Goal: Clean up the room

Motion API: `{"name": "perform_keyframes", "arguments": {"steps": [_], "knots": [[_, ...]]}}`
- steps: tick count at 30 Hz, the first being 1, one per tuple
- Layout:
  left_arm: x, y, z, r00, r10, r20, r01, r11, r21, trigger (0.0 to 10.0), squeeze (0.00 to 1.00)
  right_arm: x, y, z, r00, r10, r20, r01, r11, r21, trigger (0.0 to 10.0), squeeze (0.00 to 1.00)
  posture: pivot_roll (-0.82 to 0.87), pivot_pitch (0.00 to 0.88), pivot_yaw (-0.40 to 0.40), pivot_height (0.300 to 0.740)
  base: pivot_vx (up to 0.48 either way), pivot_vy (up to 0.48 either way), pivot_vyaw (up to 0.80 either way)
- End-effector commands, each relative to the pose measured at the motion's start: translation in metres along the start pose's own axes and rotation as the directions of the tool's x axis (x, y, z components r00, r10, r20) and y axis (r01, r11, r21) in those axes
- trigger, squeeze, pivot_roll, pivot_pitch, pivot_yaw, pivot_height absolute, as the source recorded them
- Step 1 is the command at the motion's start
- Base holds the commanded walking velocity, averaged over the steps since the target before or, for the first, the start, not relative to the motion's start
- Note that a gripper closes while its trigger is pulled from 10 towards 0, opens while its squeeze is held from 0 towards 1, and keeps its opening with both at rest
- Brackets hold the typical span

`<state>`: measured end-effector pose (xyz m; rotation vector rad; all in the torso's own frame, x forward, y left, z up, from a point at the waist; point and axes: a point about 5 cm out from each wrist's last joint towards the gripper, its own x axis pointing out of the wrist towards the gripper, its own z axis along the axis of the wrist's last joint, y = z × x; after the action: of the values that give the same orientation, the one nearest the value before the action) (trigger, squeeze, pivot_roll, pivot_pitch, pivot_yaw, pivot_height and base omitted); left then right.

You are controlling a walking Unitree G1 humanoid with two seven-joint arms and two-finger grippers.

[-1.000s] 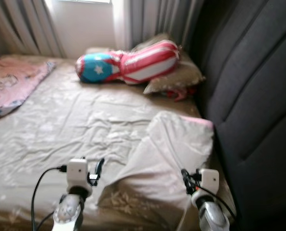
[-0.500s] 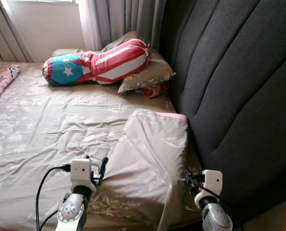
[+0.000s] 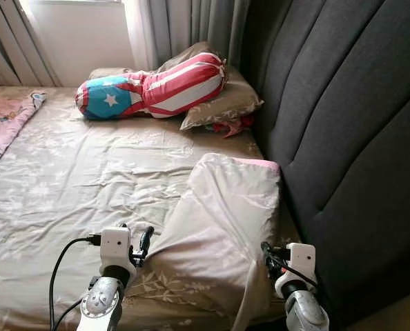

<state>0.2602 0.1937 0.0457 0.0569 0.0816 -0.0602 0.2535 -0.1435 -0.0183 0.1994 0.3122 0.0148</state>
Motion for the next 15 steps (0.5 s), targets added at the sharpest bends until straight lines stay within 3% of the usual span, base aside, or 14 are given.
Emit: {"name": "perform_keyframes", "arguments": {"steps": [1,15], "knots": [[0.0047,0.0017,0.0094,1.000,-0.009,0.024,0.009,1.000,0.017,10.0,0.00,0.0009,0.0009,0.0007,1.000,-0.013,0.004,0.013,1.000,0.013,10.0,0.00,0.03,0.004,-0.036,0.712,0.000,0.000,0.00],[0.0116,0.0001,0.0159,0.999,-0.032,0.028,0.031,0.999,0.025,10.0,0.00,0.0014,0.0034,0.0016,0.998,-0.060,0.014,0.059,0.998,0.012,10.0,0.00,0.03,0.004,-0.001,0.712,0.000,0.000,0.00]]}}
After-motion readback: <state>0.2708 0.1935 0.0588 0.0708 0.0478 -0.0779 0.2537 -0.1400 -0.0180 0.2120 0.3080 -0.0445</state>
